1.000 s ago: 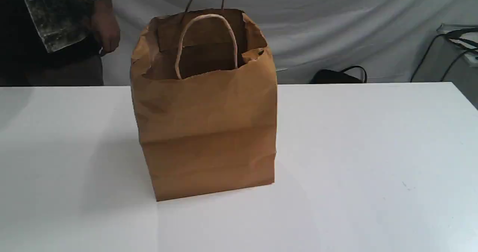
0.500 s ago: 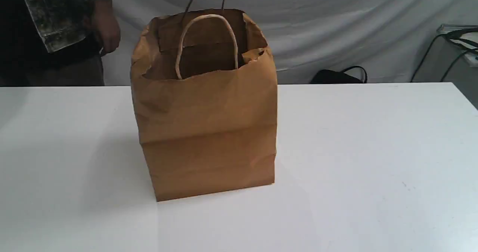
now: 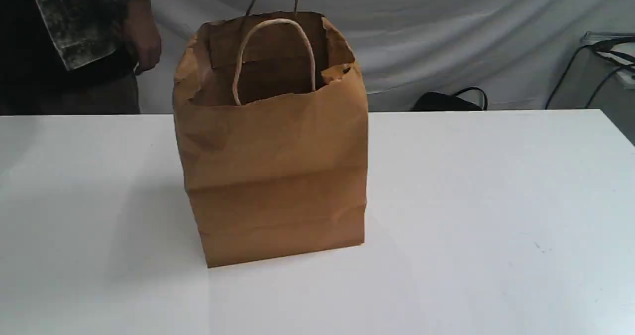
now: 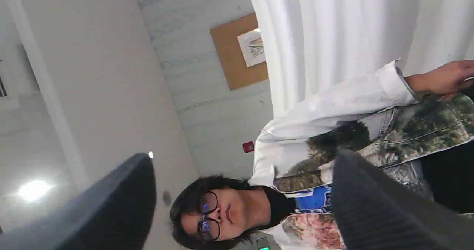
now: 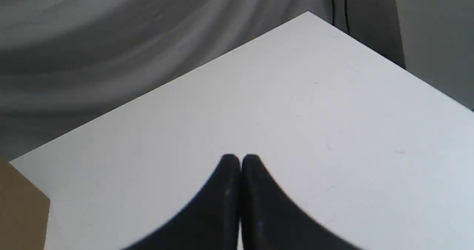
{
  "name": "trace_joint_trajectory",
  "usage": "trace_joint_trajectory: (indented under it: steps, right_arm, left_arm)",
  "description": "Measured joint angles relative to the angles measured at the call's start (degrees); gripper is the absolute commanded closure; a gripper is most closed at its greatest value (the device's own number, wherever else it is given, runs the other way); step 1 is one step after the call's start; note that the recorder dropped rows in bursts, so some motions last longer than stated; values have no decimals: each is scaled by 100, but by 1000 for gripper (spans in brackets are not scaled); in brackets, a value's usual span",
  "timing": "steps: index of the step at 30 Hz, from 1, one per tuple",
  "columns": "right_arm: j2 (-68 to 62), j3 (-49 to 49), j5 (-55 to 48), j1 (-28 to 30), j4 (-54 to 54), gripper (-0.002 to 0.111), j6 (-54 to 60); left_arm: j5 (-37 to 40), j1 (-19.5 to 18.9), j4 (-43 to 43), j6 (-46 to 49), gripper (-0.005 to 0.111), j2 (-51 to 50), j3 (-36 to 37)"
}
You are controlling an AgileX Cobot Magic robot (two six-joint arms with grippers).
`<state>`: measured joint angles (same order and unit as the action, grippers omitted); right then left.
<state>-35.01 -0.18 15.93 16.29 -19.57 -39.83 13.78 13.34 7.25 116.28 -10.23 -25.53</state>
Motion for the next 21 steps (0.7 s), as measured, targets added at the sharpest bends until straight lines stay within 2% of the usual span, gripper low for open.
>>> trace_joint_trajectory:
  steps: [3,10,16,21]
  right_arm:
    - [0,0,0,0,0,108,0]
    - [0,0,0,0,0,108,0]
    - [0,0,0,0,0,108,0]
    - [0,0,0,0,0,108,0]
  left_arm:
    - [-455,0,159,0,39,0,0]
    - [-1663,0,1619,0,39,0,0]
    - [-1967,0,1636,0,39,0,12]
    - [-2018,0,1504,0,39,38,441]
